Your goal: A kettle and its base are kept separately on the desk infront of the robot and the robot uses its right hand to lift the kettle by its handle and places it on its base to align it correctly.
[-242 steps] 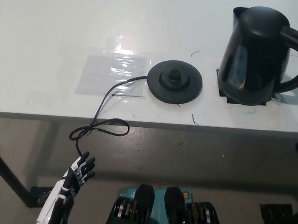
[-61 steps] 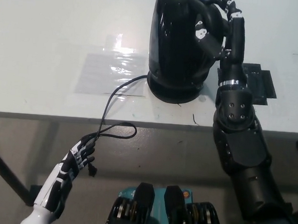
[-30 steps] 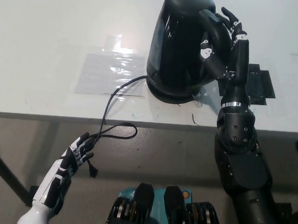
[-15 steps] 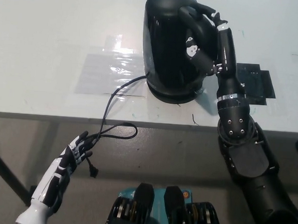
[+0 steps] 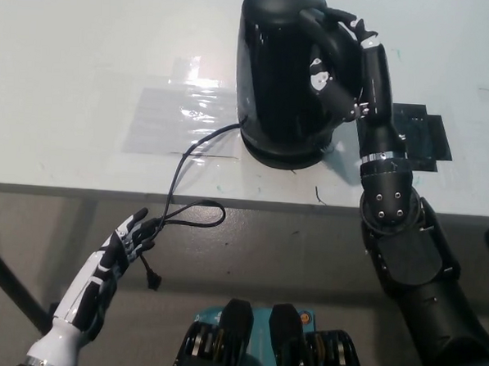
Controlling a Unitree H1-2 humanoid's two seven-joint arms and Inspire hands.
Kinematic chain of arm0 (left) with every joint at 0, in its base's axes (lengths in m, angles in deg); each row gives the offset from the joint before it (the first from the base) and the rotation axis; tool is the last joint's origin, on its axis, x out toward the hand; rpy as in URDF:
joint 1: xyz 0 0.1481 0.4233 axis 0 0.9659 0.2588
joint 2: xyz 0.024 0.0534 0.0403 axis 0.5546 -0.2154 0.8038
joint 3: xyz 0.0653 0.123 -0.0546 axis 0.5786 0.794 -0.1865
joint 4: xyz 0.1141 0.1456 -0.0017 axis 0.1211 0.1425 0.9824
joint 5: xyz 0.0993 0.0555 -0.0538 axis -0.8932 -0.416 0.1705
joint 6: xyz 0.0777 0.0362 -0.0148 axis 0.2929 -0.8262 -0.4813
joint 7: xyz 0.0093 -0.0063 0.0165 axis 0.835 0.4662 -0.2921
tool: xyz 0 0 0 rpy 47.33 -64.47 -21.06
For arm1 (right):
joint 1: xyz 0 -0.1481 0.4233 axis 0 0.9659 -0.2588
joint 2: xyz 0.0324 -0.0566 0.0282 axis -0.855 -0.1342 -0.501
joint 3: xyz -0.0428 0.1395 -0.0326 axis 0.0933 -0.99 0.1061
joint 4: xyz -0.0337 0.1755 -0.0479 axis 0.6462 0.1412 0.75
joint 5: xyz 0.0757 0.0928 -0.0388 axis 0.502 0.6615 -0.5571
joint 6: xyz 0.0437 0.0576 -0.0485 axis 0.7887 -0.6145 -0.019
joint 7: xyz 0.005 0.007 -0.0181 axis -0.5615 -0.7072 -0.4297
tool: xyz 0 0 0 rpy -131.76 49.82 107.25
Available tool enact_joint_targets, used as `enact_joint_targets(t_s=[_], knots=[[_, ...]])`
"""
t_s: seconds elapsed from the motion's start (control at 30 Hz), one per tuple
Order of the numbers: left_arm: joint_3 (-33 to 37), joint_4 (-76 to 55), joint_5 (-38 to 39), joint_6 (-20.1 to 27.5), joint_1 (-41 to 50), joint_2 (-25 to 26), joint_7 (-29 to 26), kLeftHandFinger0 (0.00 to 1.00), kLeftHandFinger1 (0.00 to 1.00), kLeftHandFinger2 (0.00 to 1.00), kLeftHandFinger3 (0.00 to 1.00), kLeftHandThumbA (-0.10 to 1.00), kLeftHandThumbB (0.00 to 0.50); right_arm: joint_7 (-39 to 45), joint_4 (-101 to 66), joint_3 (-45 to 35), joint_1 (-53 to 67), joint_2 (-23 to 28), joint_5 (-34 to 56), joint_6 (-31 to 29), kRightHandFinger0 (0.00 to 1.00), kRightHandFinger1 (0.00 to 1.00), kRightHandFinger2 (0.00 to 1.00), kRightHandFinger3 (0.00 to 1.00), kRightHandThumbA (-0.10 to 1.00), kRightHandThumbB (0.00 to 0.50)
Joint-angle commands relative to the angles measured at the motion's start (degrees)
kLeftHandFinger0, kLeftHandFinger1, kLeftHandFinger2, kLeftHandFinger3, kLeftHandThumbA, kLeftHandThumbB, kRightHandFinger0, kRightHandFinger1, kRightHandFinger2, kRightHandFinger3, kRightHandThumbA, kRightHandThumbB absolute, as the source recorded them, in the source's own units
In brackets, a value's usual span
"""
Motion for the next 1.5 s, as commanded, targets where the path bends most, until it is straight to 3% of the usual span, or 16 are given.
enact_joint_targets(t_s=[0.0,0.27,0.67,0.7,0.73,0.77,0.8,0.83,0.87,0.93,1.07,1.47], knots=[[-0.8,-1.4,0.3,1.0,-1.2,1.0,0.8,1.00,1.00,1.00,1.00,1.00,0.086,1.2,-2.8,-0.7,0.0,0.7,0.7,0.9,0.00,0.39,0.78,0.83,-0.10,0.091],[-0.8,-1.1,0.0,1.7,-1.5,0.9,0.9,1.00,1.00,1.00,1.00,1.00,0.067,4.8,-12.2,-1.9,2.2,3.1,2.4,3.3,0.00,0.39,0.75,0.78,-0.10,0.125],[-0.7,-1.0,0.2,1.4,-1.9,0.8,1.2,1.00,1.00,1.00,1.00,1.00,0.057,7.0,-10.9,-2.0,3.6,1.7,4.9,3.6,0.03,0.44,0.80,0.84,-0.10,0.113],[-0.7,-0.9,0.1,1.3,-1.9,0.8,1.1,1.00,1.00,1.00,1.00,1.00,0.057,7.3,-10.9,-1.8,3.7,1.8,4.6,4.2,0.15,0.56,0.96,0.99,-0.10,0.176],[-0.8,-1.0,0.1,1.2,-1.9,0.9,1.1,1.00,1.00,1.00,1.00,1.00,0.058,7.8,-10.9,-1.6,3.8,2.0,4.5,4.8,0.21,0.58,0.94,0.98,-0.10,0.176],[-0.8,-1.0,0.1,1.1,-1.9,0.9,1.1,1.00,1.00,1.00,1.00,1.00,0.060,8.7,-11.2,-1.4,4.0,2.2,4.7,5.6,0.44,0.84,1.00,1.00,0.09,0.250],[-0.8,-1.1,0.2,1.0,-1.9,0.9,1.1,1.00,1.00,1.00,1.00,1.00,0.060,10.9,-11.9,-0.7,4.3,2.8,5.0,7.2,0.78,1.00,1.00,1.00,0.39,0.342],[-0.8,-1.1,0.3,0.9,-2.0,0.9,1.1,1.00,1.00,1.00,1.00,1.00,0.059,15.5,-12.3,0.5,4.3,4.0,6.3,9.5,1.00,1.00,1.00,1.00,0.61,0.465],[-0.9,-1.0,0.5,1.0,-2.0,1.0,1.2,1.00,1.00,1.00,1.00,1.00,0.064,17.8,-12.5,1.2,4.3,4.7,6.8,10.7,1.00,1.00,1.00,1.00,0.69,0.493],[-0.9,-1.0,0.7,1.1,-1.9,1.1,1.3,1.00,1.00,1.00,1.00,1.00,0.069,21.1,-12.7,2.4,4.1,6.0,6.8,12.7,1.00,1.00,1.00,1.00,0.74,0.500],[-0.8,-1.1,-0.1,1.5,-2.0,1.2,1.2,1.00,1.00,1.00,1.00,1.00,0.061,23.0,-11.9,3.1,3.8,7.2,7.3,12.4,1.00,1.00,1.00,1.00,0.74,0.500],[-1.0,-1.3,0.8,0.8,-2.3,0.9,1.2,1.00,1.00,1.00,1.00,1.00,0.072,22.8,-11.7,3.7,4.2,8.1,5.3,10.1,1.00,1.00,1.00,1.00,0.91,0.500]])
